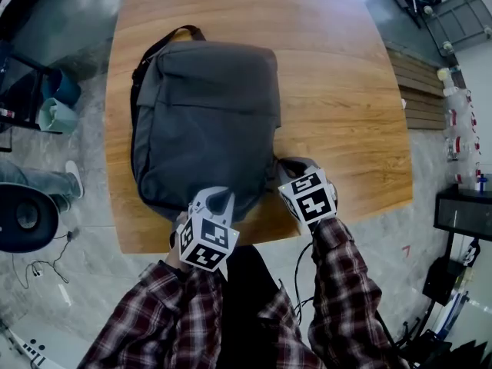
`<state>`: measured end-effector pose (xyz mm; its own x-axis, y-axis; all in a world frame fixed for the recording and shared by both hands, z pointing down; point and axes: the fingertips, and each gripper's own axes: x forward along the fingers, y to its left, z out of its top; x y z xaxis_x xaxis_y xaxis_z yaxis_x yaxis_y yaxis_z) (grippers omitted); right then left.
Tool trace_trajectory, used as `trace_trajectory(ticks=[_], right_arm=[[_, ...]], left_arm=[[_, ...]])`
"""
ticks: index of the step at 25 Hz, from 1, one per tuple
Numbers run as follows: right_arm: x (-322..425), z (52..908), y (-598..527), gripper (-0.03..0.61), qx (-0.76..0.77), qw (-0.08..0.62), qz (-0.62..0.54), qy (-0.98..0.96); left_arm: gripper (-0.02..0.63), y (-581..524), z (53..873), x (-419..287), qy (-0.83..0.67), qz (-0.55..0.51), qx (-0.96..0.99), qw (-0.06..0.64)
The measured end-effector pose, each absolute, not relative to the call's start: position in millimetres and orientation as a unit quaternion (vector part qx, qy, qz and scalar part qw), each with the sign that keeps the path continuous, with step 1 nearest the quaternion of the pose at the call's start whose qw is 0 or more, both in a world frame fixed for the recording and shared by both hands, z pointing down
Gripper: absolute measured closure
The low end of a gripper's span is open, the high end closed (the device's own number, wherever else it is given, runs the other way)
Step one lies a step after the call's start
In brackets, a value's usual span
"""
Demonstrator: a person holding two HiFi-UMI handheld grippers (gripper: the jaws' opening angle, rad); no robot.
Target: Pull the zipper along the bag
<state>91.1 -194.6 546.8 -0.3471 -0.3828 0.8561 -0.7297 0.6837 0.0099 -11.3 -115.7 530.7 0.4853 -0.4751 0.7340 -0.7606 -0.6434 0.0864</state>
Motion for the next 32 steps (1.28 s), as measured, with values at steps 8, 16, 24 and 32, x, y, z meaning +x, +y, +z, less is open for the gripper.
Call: trace_trajectory(ticks=[8,16,24,32], right_arm=[[89,547,-255,0.555,0.358,0.459,0.198,-0.789],[86,546,-262,0.541,0.373,0.421,0.235,-0.793],[105,505,-229,0.540,0.430,0.358,0.242,-0.793],[87,408,-183,0.568,0.468,0.243,0.183,-0.830]], left_arm=[[0.604,-114,532,-11,-0.363,0.353,0.836,0.210],[0.604,-119,532,-10,-0.365,0.363,0.828,0.221],[0.604,-118,519,-17,-0.366,0.319,0.838,0.248],[0.604,-153,404,-19,-0.447,0.152,0.850,0.232]])
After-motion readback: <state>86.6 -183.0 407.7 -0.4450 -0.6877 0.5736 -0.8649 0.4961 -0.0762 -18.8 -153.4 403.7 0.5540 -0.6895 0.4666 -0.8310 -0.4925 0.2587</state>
